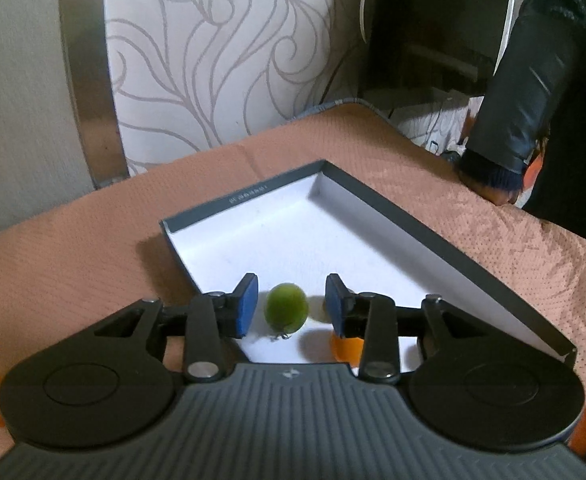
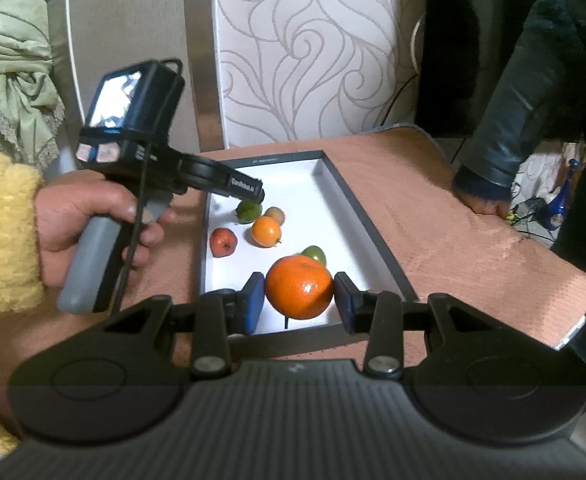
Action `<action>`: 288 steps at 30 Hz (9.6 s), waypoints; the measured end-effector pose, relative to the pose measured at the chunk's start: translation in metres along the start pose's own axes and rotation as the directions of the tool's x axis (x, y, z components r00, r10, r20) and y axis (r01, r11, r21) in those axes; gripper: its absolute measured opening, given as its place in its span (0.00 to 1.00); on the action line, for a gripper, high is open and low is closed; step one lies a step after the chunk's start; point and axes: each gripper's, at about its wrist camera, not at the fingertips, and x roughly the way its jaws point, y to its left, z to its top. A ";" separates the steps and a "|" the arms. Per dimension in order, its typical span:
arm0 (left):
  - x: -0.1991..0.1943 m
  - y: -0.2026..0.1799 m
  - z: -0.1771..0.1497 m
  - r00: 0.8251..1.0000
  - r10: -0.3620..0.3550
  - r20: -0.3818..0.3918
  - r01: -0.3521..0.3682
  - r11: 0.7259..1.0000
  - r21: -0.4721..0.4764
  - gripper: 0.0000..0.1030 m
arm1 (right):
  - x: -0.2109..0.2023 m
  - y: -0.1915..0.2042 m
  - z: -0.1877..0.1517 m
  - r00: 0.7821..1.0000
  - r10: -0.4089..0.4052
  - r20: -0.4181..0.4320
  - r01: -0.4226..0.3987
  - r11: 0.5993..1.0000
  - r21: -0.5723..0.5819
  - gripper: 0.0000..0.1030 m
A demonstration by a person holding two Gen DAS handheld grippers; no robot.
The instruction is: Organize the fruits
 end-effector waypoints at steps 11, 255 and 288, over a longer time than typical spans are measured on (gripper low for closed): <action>-0.051 0.023 -0.007 0.998 0.059 0.034 -0.057 0.997 -0.050 0.41 | 0.056 -0.001 0.009 0.995 0.081 -0.060 -0.081 0.997 0.001 0.40; -0.042 -0.024 0.009 0.992 0.123 0.016 -0.121 0.988 -0.091 0.59 | 0.092 -0.056 0.039 0.989 0.108 -0.097 -0.115 0.992 -0.061 0.34; -0.108 -0.063 -0.015 0.946 0.296 0.129 -0.280 0.951 -0.131 1.00 | 0.025 -0.089 0.034 0.980 0.193 -0.040 -0.193 0.981 -0.006 0.51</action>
